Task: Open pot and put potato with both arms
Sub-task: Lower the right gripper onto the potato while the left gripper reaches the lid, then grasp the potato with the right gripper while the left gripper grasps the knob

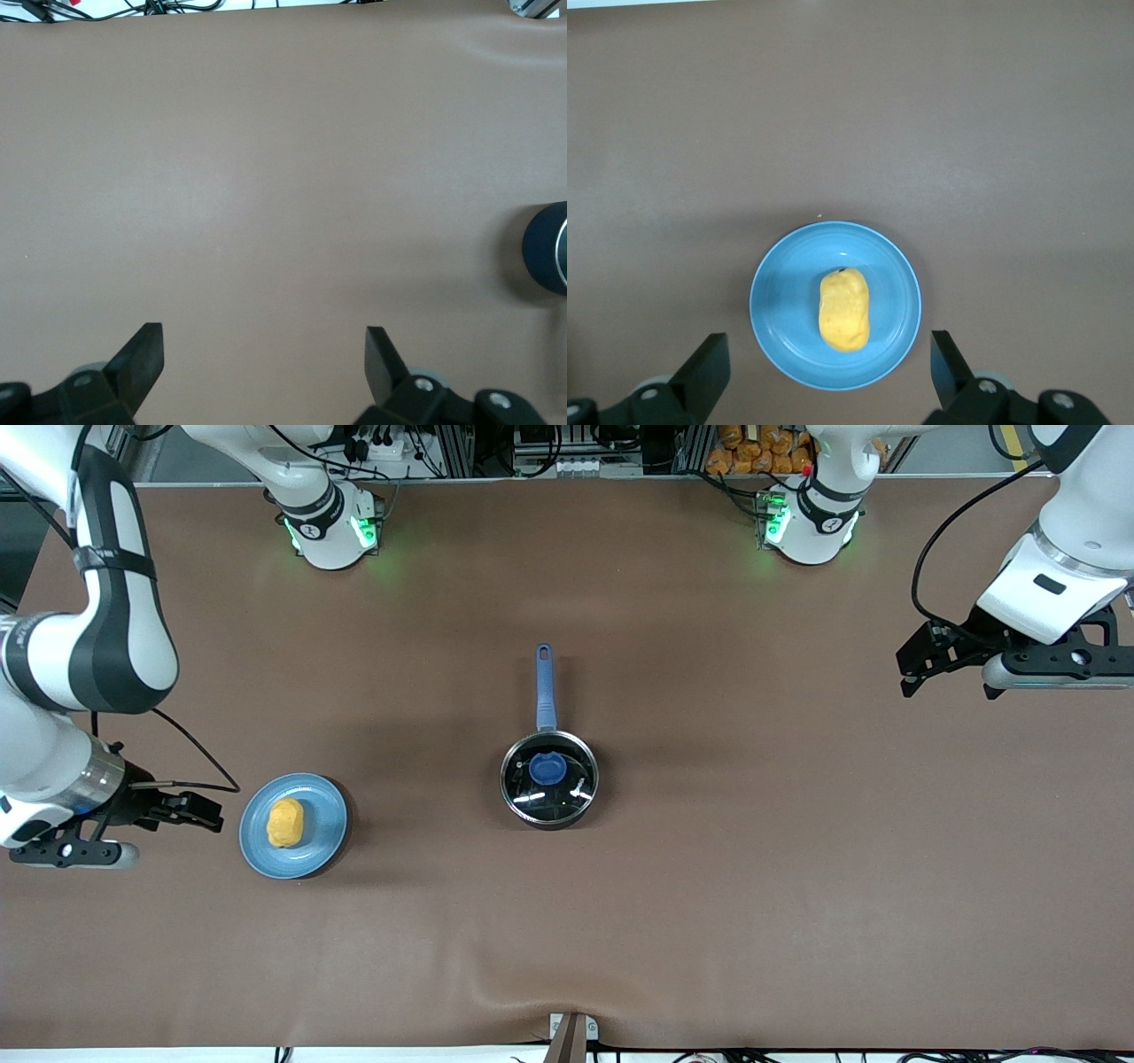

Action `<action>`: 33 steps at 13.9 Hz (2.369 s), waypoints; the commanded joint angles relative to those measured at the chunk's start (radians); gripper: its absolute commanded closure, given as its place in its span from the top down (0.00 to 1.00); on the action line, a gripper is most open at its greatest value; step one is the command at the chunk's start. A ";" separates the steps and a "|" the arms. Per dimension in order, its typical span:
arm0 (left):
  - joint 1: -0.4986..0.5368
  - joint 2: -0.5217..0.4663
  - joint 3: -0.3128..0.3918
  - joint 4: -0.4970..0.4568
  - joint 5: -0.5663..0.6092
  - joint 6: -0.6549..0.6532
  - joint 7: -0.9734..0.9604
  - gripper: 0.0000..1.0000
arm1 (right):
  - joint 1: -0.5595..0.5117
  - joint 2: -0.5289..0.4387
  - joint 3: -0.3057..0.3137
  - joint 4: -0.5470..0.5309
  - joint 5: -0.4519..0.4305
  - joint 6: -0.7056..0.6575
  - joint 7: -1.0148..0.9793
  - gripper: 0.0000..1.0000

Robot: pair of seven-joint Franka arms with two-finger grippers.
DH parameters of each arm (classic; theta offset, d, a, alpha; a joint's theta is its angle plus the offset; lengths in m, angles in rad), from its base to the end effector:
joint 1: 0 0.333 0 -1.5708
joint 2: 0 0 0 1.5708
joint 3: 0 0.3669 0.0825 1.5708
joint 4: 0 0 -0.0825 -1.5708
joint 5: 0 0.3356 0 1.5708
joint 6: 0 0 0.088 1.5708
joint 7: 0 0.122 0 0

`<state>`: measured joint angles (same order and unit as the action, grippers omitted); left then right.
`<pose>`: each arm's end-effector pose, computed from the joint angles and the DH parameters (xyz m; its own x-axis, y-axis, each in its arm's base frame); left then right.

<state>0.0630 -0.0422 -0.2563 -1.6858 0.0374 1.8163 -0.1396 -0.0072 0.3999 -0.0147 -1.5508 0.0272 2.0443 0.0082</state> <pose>0.5062 -0.0988 0.6552 0.9826 -0.0615 0.1752 -0.0582 -0.9980 -0.0238 0.6600 -0.0110 0.4778 0.9948 -0.0407 0.0933 -0.0390 -0.9990 -0.0203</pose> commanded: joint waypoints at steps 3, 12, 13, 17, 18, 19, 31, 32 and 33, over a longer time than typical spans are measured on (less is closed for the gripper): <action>-0.107 -0.005 -0.003 -0.005 -0.020 -0.012 -0.017 1.00 | 0.000 0.117 0.001 0.011 0.013 0.091 -0.013 1.00; -0.618 0.241 0.087 0.067 -0.010 0.067 -0.619 1.00 | -0.004 0.296 0.001 0.008 0.010 0.244 -0.014 1.00; -0.653 0.295 0.091 0.116 -0.010 0.069 -0.665 1.00 | -0.004 0.300 0.001 0.005 0.010 0.243 -0.014 1.00; -0.840 0.487 0.213 0.260 -0.005 0.110 -0.843 1.00 | -0.004 0.300 0.002 -0.052 0.013 0.246 -0.013 1.00; -0.856 0.521 0.230 0.281 -0.010 0.144 -0.880 1.00 | -0.004 0.300 0.002 -0.066 0.013 0.246 -0.011 1.00; -0.859 0.541 0.232 0.285 -0.010 0.179 -0.896 1.00 | -0.004 0.300 0.002 -0.075 0.013 0.246 -0.011 1.00; -0.959 0.754 0.324 0.336 -0.007 0.443 -1.000 1.00 | 0.015 0.289 0.004 -0.124 0.057 0.237 -0.008 0.32; -0.965 0.762 0.330 0.336 -0.007 0.457 -1.002 1.00 | 0.018 0.287 0.002 -0.123 0.056 0.235 -0.011 0.23; -0.965 0.769 0.338 0.336 -0.007 0.469 -1.002 1.00 | 0.016 0.284 0.002 -0.120 0.056 0.235 -0.013 0.15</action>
<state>-0.8826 0.7004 0.0505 -1.3850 0.0289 2.2701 -1.1233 0.0027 0.7061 -0.0108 -1.6592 0.0646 2.2859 0.0082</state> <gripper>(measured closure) 0.000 0.432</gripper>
